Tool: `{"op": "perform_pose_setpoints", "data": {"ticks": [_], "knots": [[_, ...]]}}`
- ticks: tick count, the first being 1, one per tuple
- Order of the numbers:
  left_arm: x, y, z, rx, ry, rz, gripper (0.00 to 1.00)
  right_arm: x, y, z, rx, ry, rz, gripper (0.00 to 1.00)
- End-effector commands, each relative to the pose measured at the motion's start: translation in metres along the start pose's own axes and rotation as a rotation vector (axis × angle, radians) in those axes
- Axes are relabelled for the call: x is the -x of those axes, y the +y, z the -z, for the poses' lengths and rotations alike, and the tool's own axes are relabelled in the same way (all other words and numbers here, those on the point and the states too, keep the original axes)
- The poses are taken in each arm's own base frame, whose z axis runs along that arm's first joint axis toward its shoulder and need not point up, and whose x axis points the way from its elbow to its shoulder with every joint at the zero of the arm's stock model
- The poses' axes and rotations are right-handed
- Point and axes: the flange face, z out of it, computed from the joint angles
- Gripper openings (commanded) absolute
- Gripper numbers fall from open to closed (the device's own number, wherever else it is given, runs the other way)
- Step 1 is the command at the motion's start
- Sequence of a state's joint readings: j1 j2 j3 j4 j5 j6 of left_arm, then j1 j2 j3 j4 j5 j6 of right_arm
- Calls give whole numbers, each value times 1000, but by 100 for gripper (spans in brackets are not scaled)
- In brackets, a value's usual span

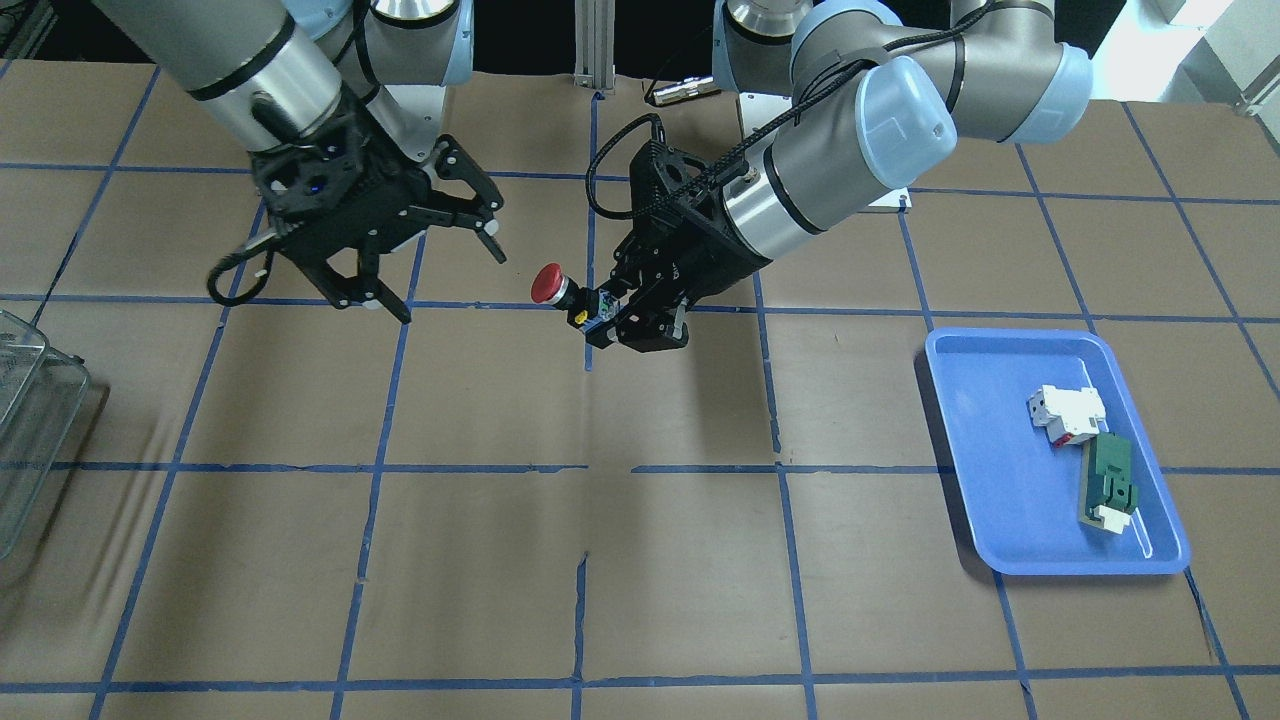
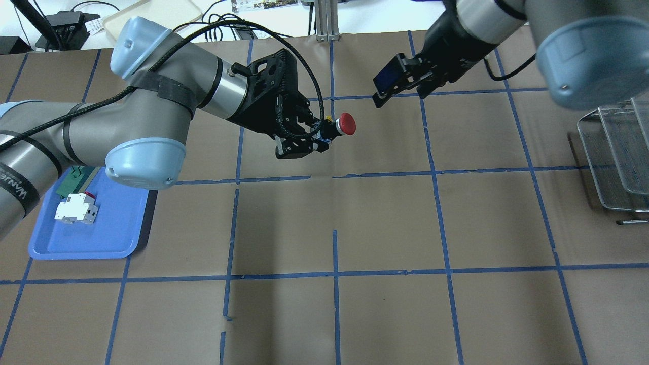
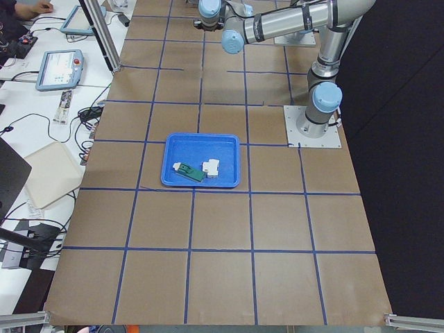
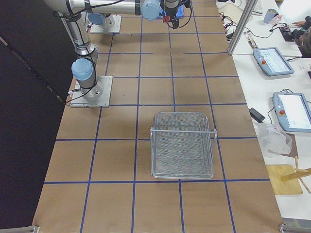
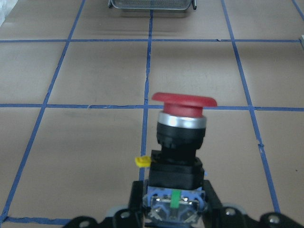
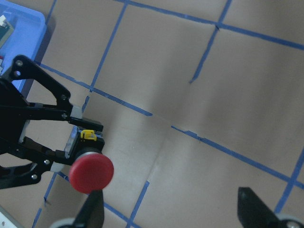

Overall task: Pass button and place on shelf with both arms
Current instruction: 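Hold the button still with the left gripper while the right gripper approaches it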

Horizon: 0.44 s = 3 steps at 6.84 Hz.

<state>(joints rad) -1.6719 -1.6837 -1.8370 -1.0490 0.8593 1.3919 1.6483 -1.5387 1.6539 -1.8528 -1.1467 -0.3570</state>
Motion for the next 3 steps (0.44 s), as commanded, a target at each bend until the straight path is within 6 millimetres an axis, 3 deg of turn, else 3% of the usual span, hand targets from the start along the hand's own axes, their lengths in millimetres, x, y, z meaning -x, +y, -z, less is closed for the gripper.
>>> {"op": "perform_pose_setpoints", "data": {"ticks": [1, 2, 3], "knots": [[-2, -3, 4, 4, -12, -2, 0, 30, 23, -34, -64, 9, 222, 100], [-2, -2, 5, 4, -13, -1, 0, 37, 31, -15, -88, 28, 296, 100], [-2, -3, 5, 4, -15, -2, 0, 39, 33, -11, -95, 33, 315, 100]]}}
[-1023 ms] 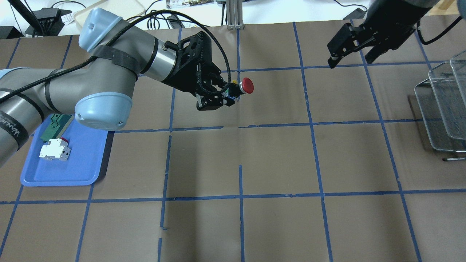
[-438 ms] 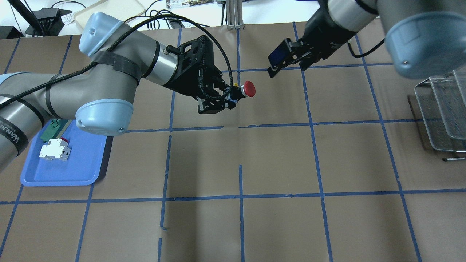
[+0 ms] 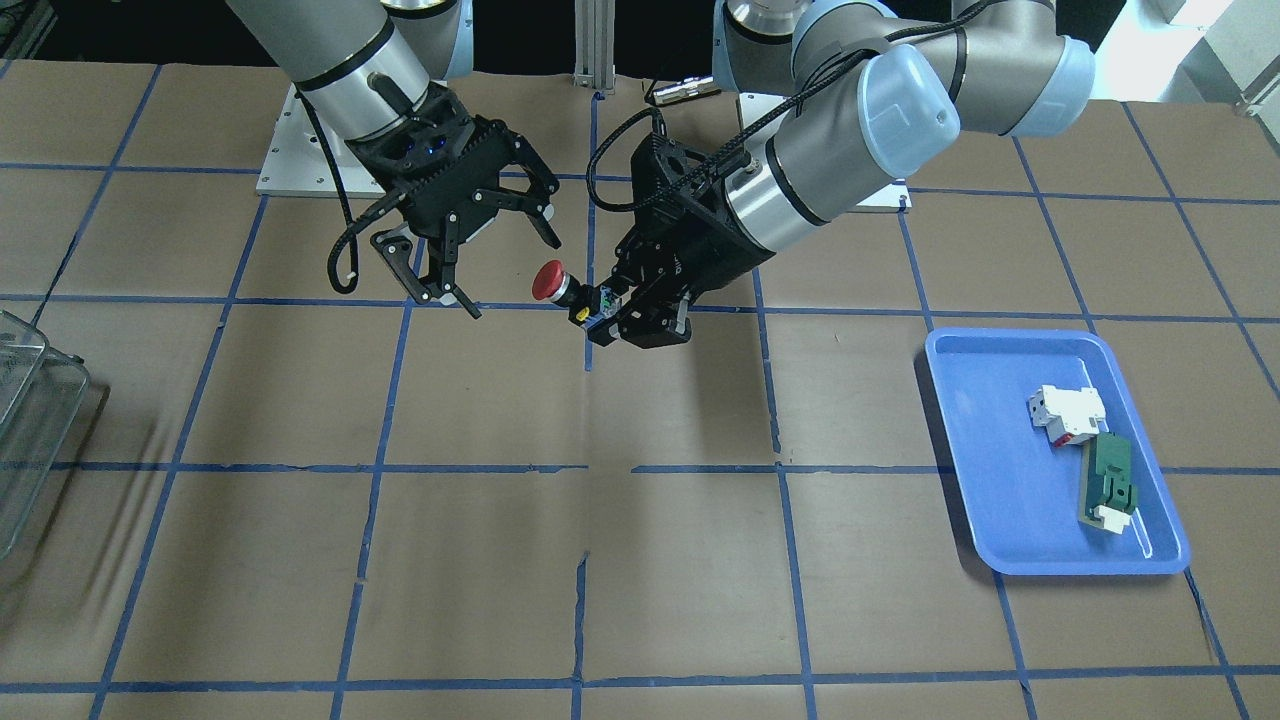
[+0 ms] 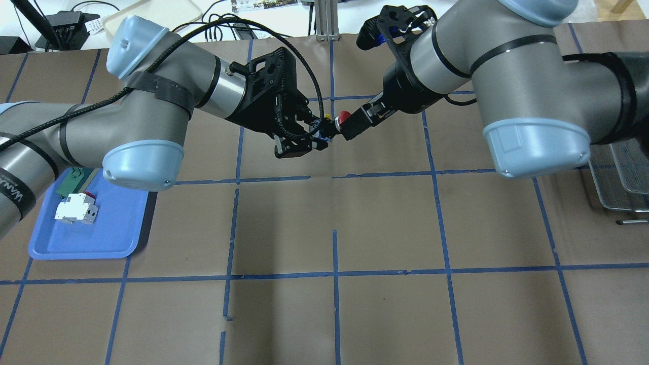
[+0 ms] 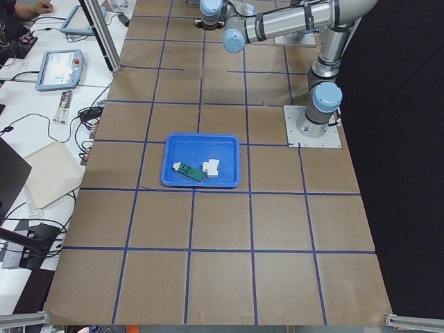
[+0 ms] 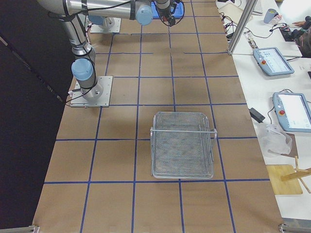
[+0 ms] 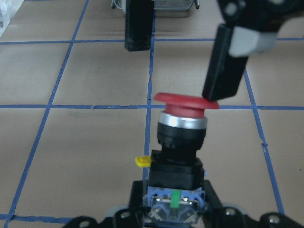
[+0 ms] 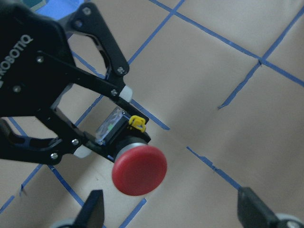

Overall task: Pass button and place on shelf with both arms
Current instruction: 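Hold the button still with the left gripper while the right gripper approaches it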

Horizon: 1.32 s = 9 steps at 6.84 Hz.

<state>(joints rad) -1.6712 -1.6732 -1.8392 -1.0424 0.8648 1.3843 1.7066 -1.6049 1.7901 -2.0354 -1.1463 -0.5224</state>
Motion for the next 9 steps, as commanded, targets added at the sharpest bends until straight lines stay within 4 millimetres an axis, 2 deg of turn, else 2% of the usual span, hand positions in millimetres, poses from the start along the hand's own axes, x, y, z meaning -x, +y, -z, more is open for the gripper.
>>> {"op": "perform_pose_setpoints", "data": {"ticks": [1, 2, 3, 4, 6, 7, 9], "knots": [[0, -1, 1, 0, -3, -1, 0, 10, 4, 12, -21, 14, 114, 100], [-1, -1, 1, 0, -2, -2, 0, 11, 4, 19, -29, 25, 219, 98], [-1, -1, 1, 0, -2, -2, 0, 19, 4, 19, -31, 22, 403, 98], [0, -1, 1, 0, -3, 0, 0, 17, 4, 18, -34, 17, 522, 98], [-1, -1, 1, 0, -3, -2, 0, 10, 5, 7, -10, 6, 653, 96], [-1, -1, 1, 0, -2, -1, 0, 4, 3, -5, -7, -16, 743, 82], [-1, -1, 2, -1, -5, -2, 0, 14, 1, -10, -62, -88, 803, 83]]}}
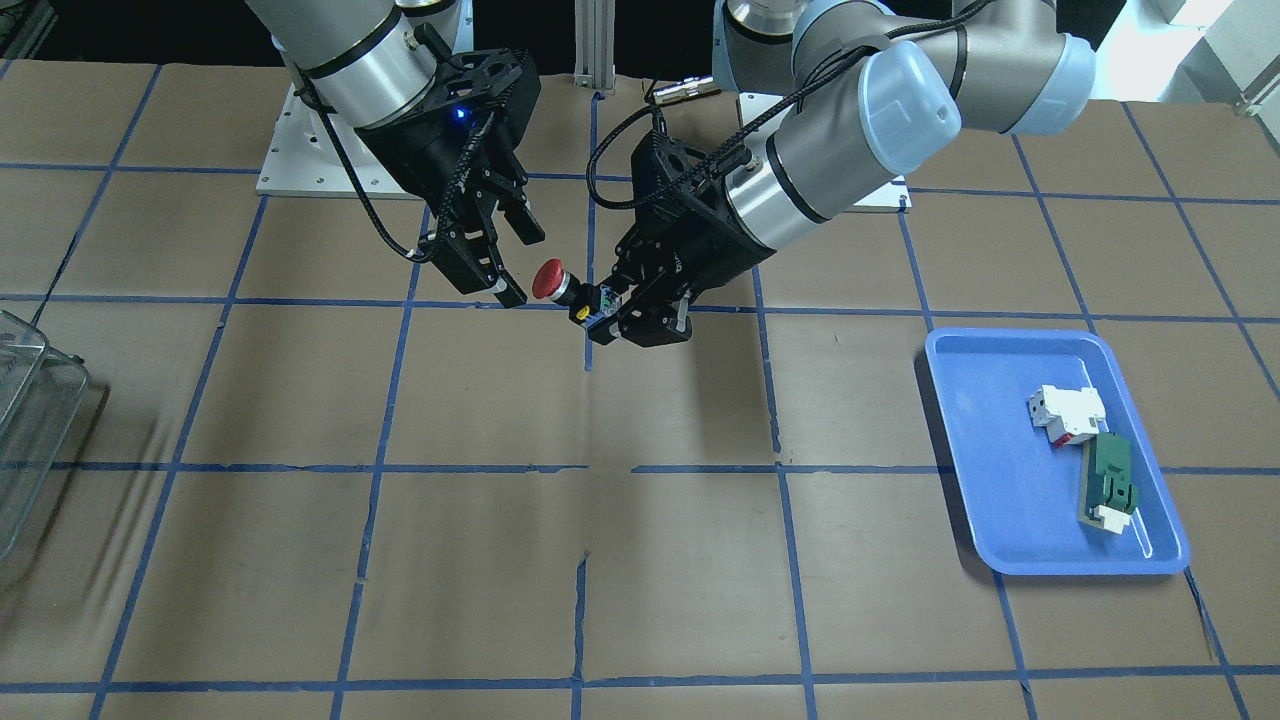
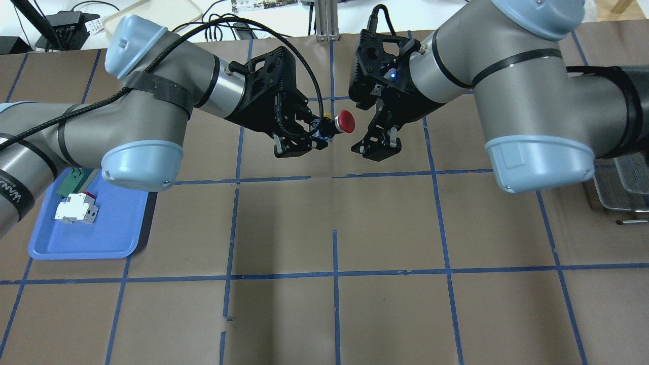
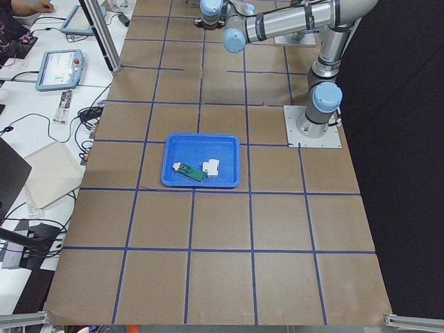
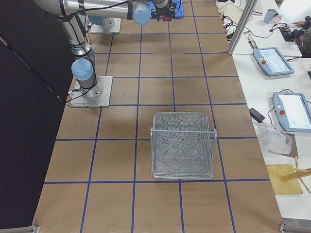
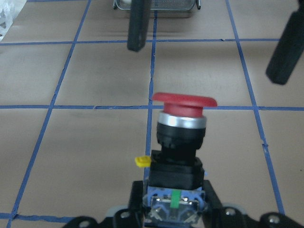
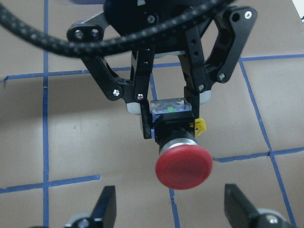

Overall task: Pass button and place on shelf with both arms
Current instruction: 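Close the right gripper on the button's base beside the left gripper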

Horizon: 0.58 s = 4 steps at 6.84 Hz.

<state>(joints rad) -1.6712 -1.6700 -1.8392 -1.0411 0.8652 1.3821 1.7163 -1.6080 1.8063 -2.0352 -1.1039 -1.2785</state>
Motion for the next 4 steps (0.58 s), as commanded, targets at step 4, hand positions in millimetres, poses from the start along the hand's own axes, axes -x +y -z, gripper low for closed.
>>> {"op": "perform_pose_setpoints", "data": {"ticks": [4], "knots": [[0, 0, 0, 0, -1, 0, 0, -2, 5, -1, -22, -72, 45, 100]]}}
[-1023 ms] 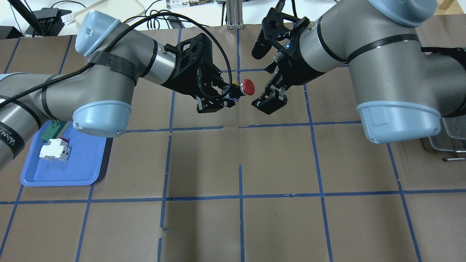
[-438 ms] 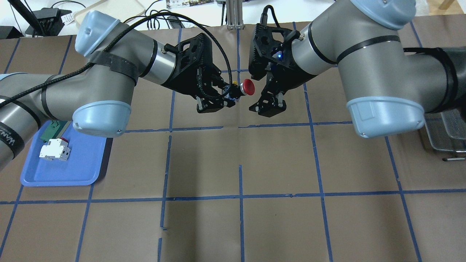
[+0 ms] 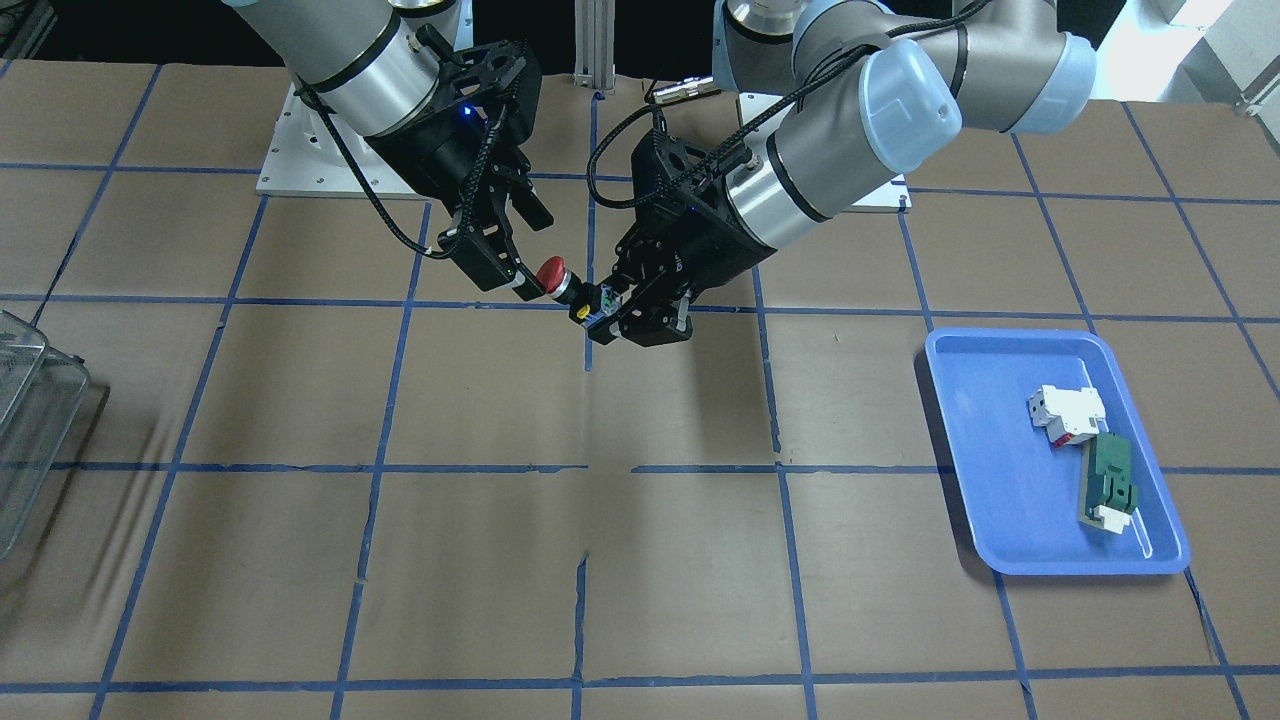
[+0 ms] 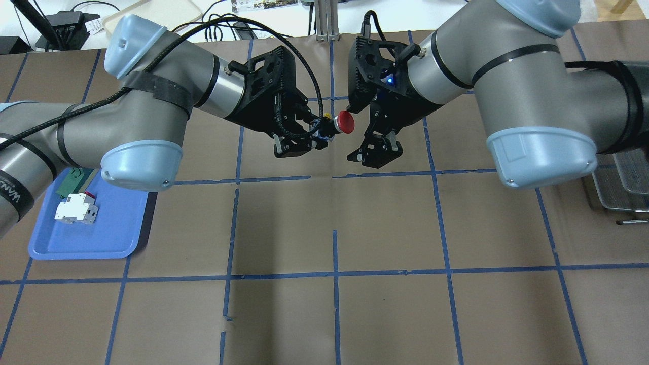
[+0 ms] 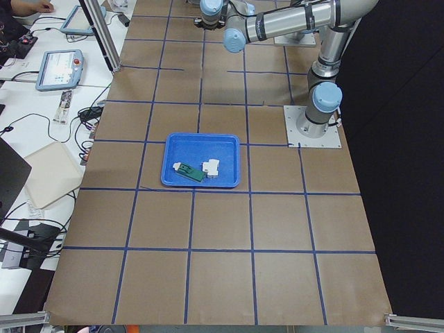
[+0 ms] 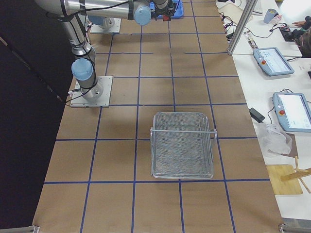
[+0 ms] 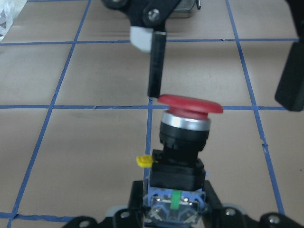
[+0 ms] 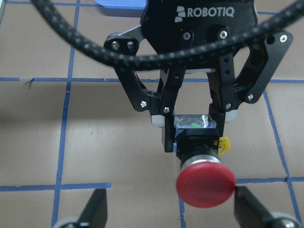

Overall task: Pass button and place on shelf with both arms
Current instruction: 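Close the right gripper on the button's base beside the left gripper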

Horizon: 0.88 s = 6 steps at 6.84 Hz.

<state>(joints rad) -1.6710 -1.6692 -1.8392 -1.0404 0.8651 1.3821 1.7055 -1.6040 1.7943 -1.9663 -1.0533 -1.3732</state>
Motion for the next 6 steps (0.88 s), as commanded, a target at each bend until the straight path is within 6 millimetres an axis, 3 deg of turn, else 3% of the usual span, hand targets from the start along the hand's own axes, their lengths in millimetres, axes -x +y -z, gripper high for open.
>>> {"op": "perform_pose_setpoints", "data": {"ticks": [1, 2, 4, 6], "knots": [[0, 1, 0, 0, 0, 1, 0, -3, 3, 1, 3, -12, -20, 100], [0, 1, 0, 0, 0, 1, 0, -11, -7, 17, -5, 20, -12, 100], [0, 1, 0, 0, 0, 1, 0, -32, -9, 7, -6, 3, -21, 100], [0, 1, 0, 0, 0, -1, 0, -31, -6, 1, -3, -13, -29, 100]]}}
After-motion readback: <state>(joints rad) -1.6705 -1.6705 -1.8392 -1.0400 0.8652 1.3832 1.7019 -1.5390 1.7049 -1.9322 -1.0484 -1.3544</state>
